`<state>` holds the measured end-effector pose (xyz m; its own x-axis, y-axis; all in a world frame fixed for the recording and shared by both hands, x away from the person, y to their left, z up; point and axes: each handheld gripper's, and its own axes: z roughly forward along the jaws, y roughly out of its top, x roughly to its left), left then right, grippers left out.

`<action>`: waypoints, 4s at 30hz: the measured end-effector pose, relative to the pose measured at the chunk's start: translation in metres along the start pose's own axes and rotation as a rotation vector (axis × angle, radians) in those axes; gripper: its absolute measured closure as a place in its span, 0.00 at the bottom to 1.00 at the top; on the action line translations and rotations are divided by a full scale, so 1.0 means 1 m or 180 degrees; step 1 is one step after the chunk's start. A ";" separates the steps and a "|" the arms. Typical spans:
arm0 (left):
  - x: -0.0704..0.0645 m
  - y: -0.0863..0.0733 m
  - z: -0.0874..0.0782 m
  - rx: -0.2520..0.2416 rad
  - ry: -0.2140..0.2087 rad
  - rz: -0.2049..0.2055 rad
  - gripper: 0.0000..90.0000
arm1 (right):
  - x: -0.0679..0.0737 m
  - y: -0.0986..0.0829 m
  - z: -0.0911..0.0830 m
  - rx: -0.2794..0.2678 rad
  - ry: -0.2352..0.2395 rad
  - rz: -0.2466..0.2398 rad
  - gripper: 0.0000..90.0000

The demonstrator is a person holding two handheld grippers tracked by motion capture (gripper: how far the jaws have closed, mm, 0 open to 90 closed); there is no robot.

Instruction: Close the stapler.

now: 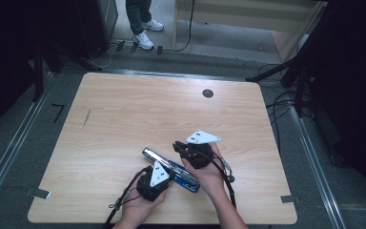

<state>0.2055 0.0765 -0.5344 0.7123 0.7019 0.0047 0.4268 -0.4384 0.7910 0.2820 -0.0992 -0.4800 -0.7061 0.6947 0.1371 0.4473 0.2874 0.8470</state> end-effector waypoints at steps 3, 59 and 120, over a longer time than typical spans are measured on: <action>0.000 0.000 0.000 0.0008 0.0002 0.0003 1.00 | -0.008 -0.003 -0.009 -0.0042 -0.0134 0.0017 0.90; 0.001 0.000 -0.001 0.0021 0.0000 0.0009 1.00 | -0.038 -0.099 -0.072 0.0395 -0.0555 0.0241 0.78; 0.001 0.000 -0.001 0.0023 -0.0011 -0.0009 1.00 | -0.009 -0.080 -0.076 0.0384 -0.0225 -0.0082 0.88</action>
<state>0.2058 0.0776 -0.5340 0.7130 0.7011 0.0003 0.4328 -0.4405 0.7865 0.2111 -0.1789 -0.5094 -0.6797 0.7295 0.0760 0.4953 0.3801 0.7812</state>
